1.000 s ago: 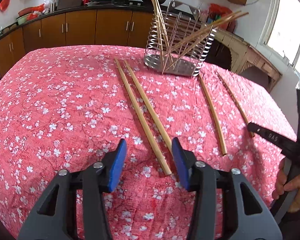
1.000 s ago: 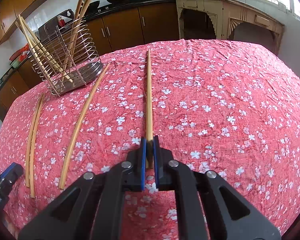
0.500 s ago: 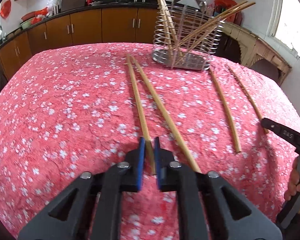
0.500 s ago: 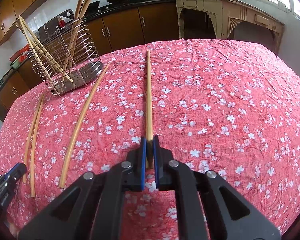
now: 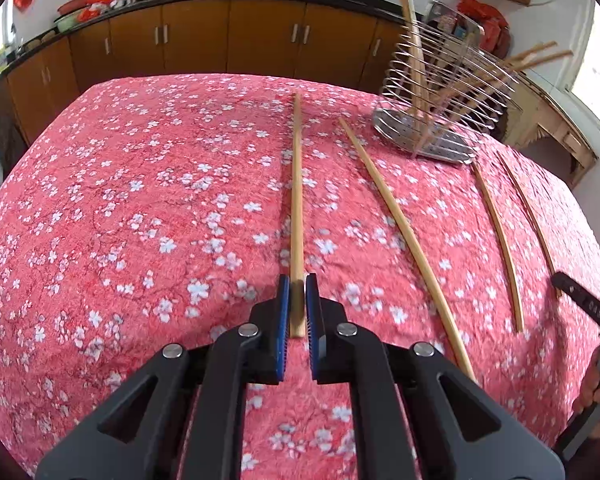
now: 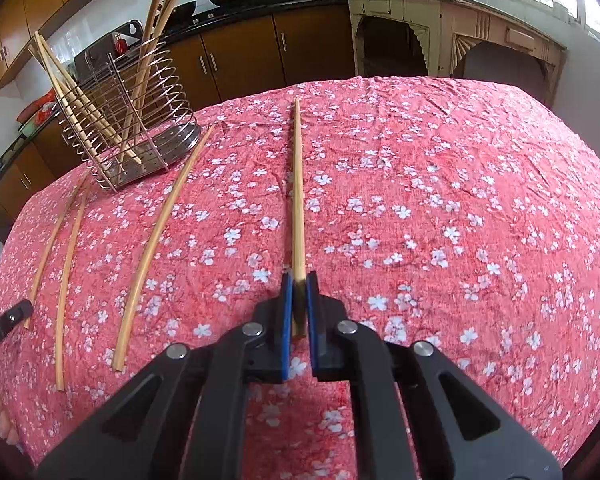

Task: Organize utensils
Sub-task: 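Close the left tool on a chopstick while the right tool grasps another, then lift both held chopsticks and carry them toward the wire holder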

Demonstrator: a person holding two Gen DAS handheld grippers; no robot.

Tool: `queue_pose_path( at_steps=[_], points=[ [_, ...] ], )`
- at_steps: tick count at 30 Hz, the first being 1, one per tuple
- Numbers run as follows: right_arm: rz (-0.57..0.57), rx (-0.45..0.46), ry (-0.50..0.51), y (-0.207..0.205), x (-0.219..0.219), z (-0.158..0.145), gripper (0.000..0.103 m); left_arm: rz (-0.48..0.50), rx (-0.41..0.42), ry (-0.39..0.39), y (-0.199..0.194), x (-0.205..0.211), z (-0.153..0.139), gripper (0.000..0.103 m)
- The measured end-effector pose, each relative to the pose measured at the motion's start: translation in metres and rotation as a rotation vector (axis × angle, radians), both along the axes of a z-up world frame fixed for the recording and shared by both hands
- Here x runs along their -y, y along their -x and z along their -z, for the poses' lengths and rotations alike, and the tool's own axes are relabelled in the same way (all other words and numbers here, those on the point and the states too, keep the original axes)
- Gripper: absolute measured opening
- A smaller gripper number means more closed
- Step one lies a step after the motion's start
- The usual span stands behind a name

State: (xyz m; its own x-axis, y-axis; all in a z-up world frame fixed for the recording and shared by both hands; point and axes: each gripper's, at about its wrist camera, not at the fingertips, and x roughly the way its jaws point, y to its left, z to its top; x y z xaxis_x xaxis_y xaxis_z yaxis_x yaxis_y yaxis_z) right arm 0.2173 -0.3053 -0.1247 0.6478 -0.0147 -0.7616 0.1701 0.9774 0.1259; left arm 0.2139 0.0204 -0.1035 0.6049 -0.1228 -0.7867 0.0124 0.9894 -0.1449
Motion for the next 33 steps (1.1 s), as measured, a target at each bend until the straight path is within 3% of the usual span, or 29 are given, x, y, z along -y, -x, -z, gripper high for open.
queue_pose_path(
  at_steps=[8, 18, 21, 33],
  points=[
    [0.001, -0.002, 0.024, 0.001, -0.001, 0.0, 0.008, 0.027, 0.029, -0.065, 0.011, 0.015, 0.001, 0.019],
    [-0.008, -0.013, 0.077, -0.016, -0.001, -0.001, 0.008, 0.063, 0.026, -0.168, -0.002, 0.023, 0.001, 0.018],
    [-0.005, -0.013, 0.076, -0.019, 0.0, 0.0, 0.008, 0.065, 0.028, -0.175, -0.006, 0.02, 0.002, 0.013],
    [0.007, -0.019, 0.095, -0.009, 0.006, 0.0, 0.008, 0.078, 0.031, -0.179, 0.002, 0.009, 0.004, 0.013]
  ],
)
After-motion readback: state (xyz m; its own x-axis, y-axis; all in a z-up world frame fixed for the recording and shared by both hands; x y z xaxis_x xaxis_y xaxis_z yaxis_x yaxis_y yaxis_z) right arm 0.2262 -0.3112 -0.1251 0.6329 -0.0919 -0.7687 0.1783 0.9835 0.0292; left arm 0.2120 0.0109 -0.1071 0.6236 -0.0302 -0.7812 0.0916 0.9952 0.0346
